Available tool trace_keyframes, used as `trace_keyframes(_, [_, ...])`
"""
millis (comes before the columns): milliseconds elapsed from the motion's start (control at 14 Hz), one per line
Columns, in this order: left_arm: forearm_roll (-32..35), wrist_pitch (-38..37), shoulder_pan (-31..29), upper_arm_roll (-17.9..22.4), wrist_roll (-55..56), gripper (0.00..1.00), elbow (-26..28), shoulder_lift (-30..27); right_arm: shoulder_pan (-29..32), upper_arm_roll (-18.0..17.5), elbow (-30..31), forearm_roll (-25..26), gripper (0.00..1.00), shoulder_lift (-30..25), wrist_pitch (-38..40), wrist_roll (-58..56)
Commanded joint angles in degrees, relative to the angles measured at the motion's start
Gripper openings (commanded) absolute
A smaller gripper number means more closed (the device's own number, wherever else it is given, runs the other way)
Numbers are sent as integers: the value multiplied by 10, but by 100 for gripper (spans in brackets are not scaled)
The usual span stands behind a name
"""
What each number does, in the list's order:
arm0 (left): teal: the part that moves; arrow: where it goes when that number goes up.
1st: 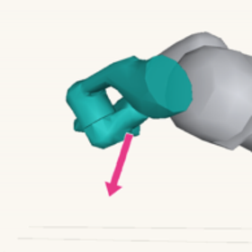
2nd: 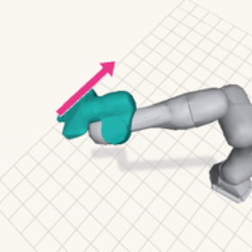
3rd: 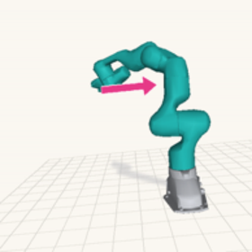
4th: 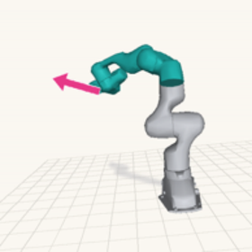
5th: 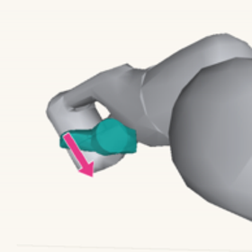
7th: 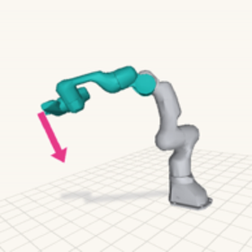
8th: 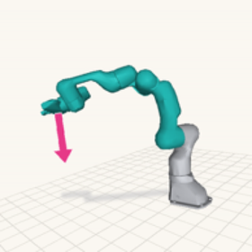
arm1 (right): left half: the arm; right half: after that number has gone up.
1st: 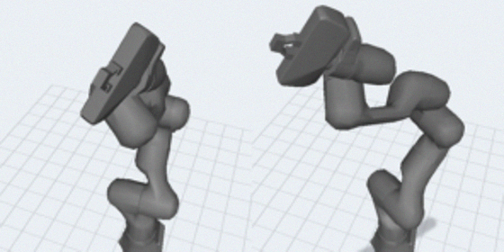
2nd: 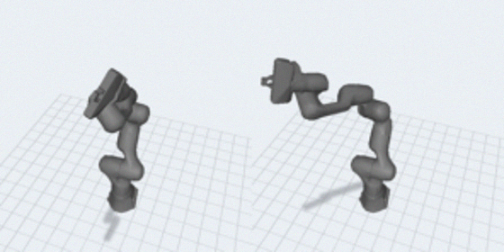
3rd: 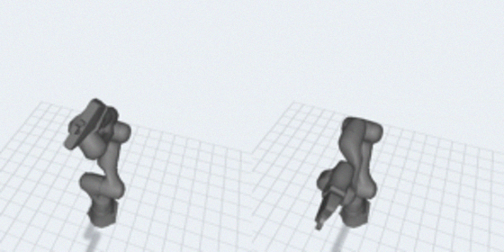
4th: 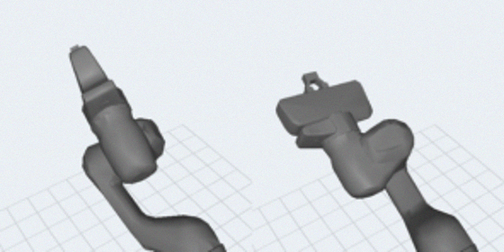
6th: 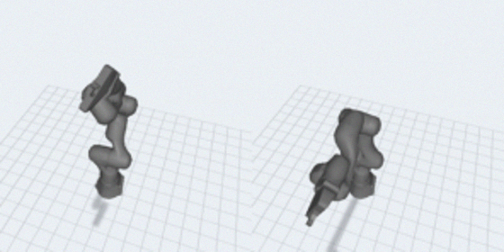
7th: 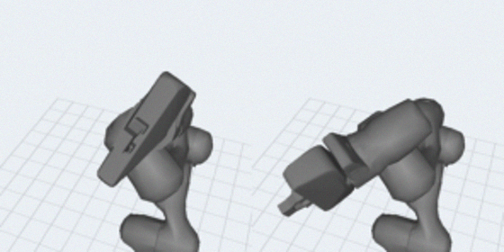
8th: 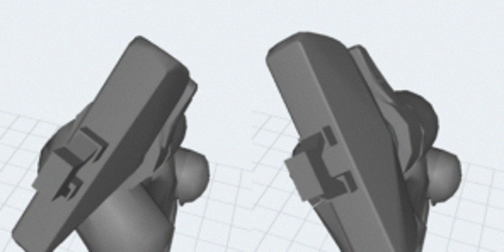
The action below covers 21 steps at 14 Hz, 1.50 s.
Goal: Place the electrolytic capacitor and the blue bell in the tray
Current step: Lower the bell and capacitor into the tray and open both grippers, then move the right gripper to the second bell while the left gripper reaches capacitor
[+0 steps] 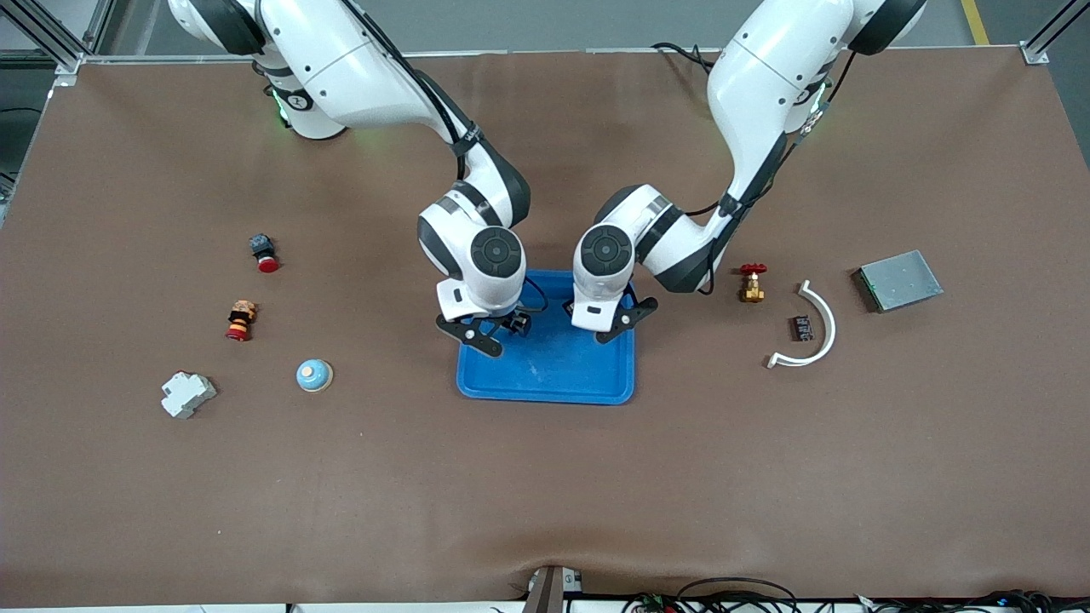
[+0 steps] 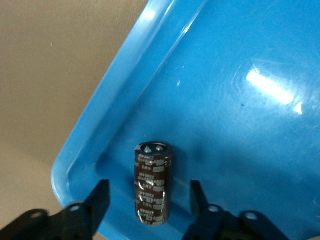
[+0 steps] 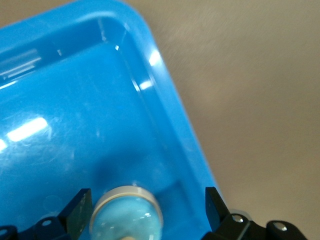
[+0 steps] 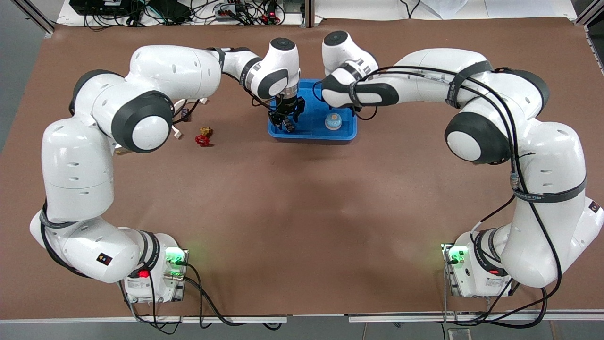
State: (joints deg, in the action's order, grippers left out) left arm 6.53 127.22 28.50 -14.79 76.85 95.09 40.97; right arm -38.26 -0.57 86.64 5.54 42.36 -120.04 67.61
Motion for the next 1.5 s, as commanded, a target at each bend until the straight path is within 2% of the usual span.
trace_keyframes(0, [42,-19,3,2,11,100,-3,-10,27,-4,-9,7,100,-13,37,-59])
trace_keyframes(286, [52,-60,-8,2,-32,100,-5,-49,48,-3,7,39,100,-43,39,-140])
trace_keyframes(571, [52,-98,-19,3,-86,100,-3,-82,101,-5,42,38,100,-91,36,-227])
trace_keyframes(929, [52,-150,-70,-1,-198,100,4,-133,163,-5,57,37,100,-128,38,-359])
trace_keyframes(1214, [50,-161,-132,-4,-330,100,61,-207,205,-6,73,36,100,-141,25,-426])
trace_keyframes(1429, [48,-160,-178,-4,-421,100,106,-251,240,-6,84,36,100,-136,-27,-479])
